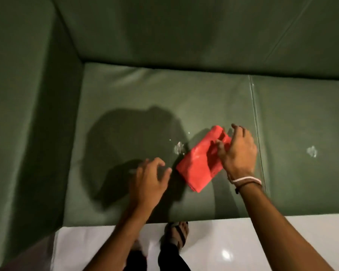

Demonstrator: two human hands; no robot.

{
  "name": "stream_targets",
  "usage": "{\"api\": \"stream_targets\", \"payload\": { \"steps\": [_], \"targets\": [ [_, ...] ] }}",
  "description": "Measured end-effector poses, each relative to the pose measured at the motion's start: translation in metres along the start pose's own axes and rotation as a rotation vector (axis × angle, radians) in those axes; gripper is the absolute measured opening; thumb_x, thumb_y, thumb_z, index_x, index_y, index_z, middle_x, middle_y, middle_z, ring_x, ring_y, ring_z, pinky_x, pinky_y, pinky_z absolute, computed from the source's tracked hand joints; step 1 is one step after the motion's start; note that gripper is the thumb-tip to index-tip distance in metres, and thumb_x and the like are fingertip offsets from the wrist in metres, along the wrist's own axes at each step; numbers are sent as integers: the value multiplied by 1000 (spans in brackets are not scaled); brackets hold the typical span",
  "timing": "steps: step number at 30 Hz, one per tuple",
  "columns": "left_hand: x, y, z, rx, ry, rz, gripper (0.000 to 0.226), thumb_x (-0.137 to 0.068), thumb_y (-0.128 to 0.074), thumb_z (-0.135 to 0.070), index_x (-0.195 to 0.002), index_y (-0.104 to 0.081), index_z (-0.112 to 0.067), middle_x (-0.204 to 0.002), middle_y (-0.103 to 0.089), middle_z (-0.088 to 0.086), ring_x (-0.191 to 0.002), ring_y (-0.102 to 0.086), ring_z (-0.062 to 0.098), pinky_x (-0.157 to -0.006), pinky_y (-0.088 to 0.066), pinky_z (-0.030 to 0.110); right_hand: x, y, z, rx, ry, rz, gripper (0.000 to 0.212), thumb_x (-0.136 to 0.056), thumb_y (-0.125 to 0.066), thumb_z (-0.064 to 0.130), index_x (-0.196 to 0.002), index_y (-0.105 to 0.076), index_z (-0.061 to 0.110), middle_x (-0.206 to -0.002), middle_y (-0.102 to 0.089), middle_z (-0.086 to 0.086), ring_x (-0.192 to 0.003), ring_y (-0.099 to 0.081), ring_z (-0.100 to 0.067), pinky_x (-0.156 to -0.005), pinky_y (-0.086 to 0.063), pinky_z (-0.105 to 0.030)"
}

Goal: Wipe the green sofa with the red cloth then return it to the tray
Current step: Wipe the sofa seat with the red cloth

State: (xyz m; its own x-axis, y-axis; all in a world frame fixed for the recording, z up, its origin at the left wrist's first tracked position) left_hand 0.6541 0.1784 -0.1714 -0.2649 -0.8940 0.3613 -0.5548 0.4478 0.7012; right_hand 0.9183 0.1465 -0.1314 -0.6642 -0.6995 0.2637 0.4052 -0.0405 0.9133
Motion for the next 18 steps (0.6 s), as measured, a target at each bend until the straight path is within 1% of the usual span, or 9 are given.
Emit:
{"api": "stream_targets", "payload": {
  "steps": [2, 3, 5, 7, 8, 11, 13, 15, 18],
  "targets": [
    [-29, 23, 13, -266, -125, -197, 35, -101, -55, -34, -123, -72, -14, -131, -69, 15, -121, -64, 38, -99, -53, 49, 14, -24, -2, 42, 14, -13, 73, -102, -58, 35, -160, -29, 0, -170, -24, -25, -161, -20, -38, -132, -14, -52],
    [-45, 37, 25, -383, -164, -270, 41, -102, -51, -32, -133, -68, -11, -143, -63, 20, -131, -60, 40, -104, -50, 51, 24, -38, -7, 20, -5, -15, 75, -105, -53, 36, -162, -22, -2, -173, -13, -26, -163, -10, -38, -133, -9, -52],
    [-81, 51, 52, -556, -203, -286, 54, -107, -41, -37, -151, -54, -10, -162, -44, 23, -151, -43, 39, -118, -39, 54, 33, -65, -22, -52, -82, -13, 78, -108, -44, 40, -164, -10, -3, -174, 0, -25, -164, 1, -37, -135, -6, -51],
    [-101, 49, 80, -644, -238, -212, 62, -109, -26, -44, -164, -33, -16, -173, -25, 19, -161, -25, 34, -128, -26, 54, 18, -83, -29, -102, -174, -7, 83, -108, -39, 45, -164, -3, -4, -174, 4, -25, -164, 5, -36, -136, -4, -49],
    [-106, 46, 90, -664, -260, -217, 63, -109, -21, -44, -166, -26, -19, -175, -19, 16, -162, -20, 31, -130, -22, 53, 4, -89, -25, -78, -206, -29, 85, -108, -37, 49, -163, -2, -5, -174, 4, -26, -164, 5, -37, -136, -3, -49],
    [-107, 42, 98, -653, -324, -303, 59, -111, -20, -40, -168, -19, -24, -176, -17, 13, -163, -19, 28, -131, -21, 51, -44, -101, 28, 52, -180, -113, 92, -104, -29, 64, -164, -6, -2, -173, -1, -27, -163, 1, -39, -134, -8, -52],
    [-107, 43, 98, -652, -355, -336, 58, -111, -22, -37, -168, -20, -23, -175, -18, 13, -163, -18, 27, -131, -23, 52, -59, -115, 91, 83, 23, -141, 90, -100, -27, 68, -166, -14, 8, -173, -7, -26, -163, -5, -40, -134, -9, -56],
    [-107, 44, 99, -653, -375, -363, 58, -111, -25, -33, -167, -23, -21, -175, -20, 14, -163, -19, 27, -131, -24, 52, -45, -136, 144, 125, 317, -143, 83, -101, -27, 69, -166, -21, 17, -173, -12, -25, -163, -9, -38, -133, -10, -57],
    [-105, 45, 97, -632, -388, -384, 57, -110, -28, -31, -166, -26, -20, -174, -23, 14, -163, -20, 27, -130, -25, 52, 23, -165, 163, 148, 700, -57, 74, -105, -34, 63, -165, -26, 20, -174, -15, -21, -164, -10, -32, -132, -14, -57]
  ]
}}
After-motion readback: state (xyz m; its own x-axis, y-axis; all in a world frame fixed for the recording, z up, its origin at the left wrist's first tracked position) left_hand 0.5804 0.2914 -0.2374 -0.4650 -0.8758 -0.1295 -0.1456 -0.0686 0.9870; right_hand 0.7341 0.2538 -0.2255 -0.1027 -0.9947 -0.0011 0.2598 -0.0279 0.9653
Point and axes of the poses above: each hand's wrist, its own x-axis away from the middle knuckle, its own y-axis out of the back of the hand, z = x × y, the point moved 8 cm from there along -x, towards the middle knuckle
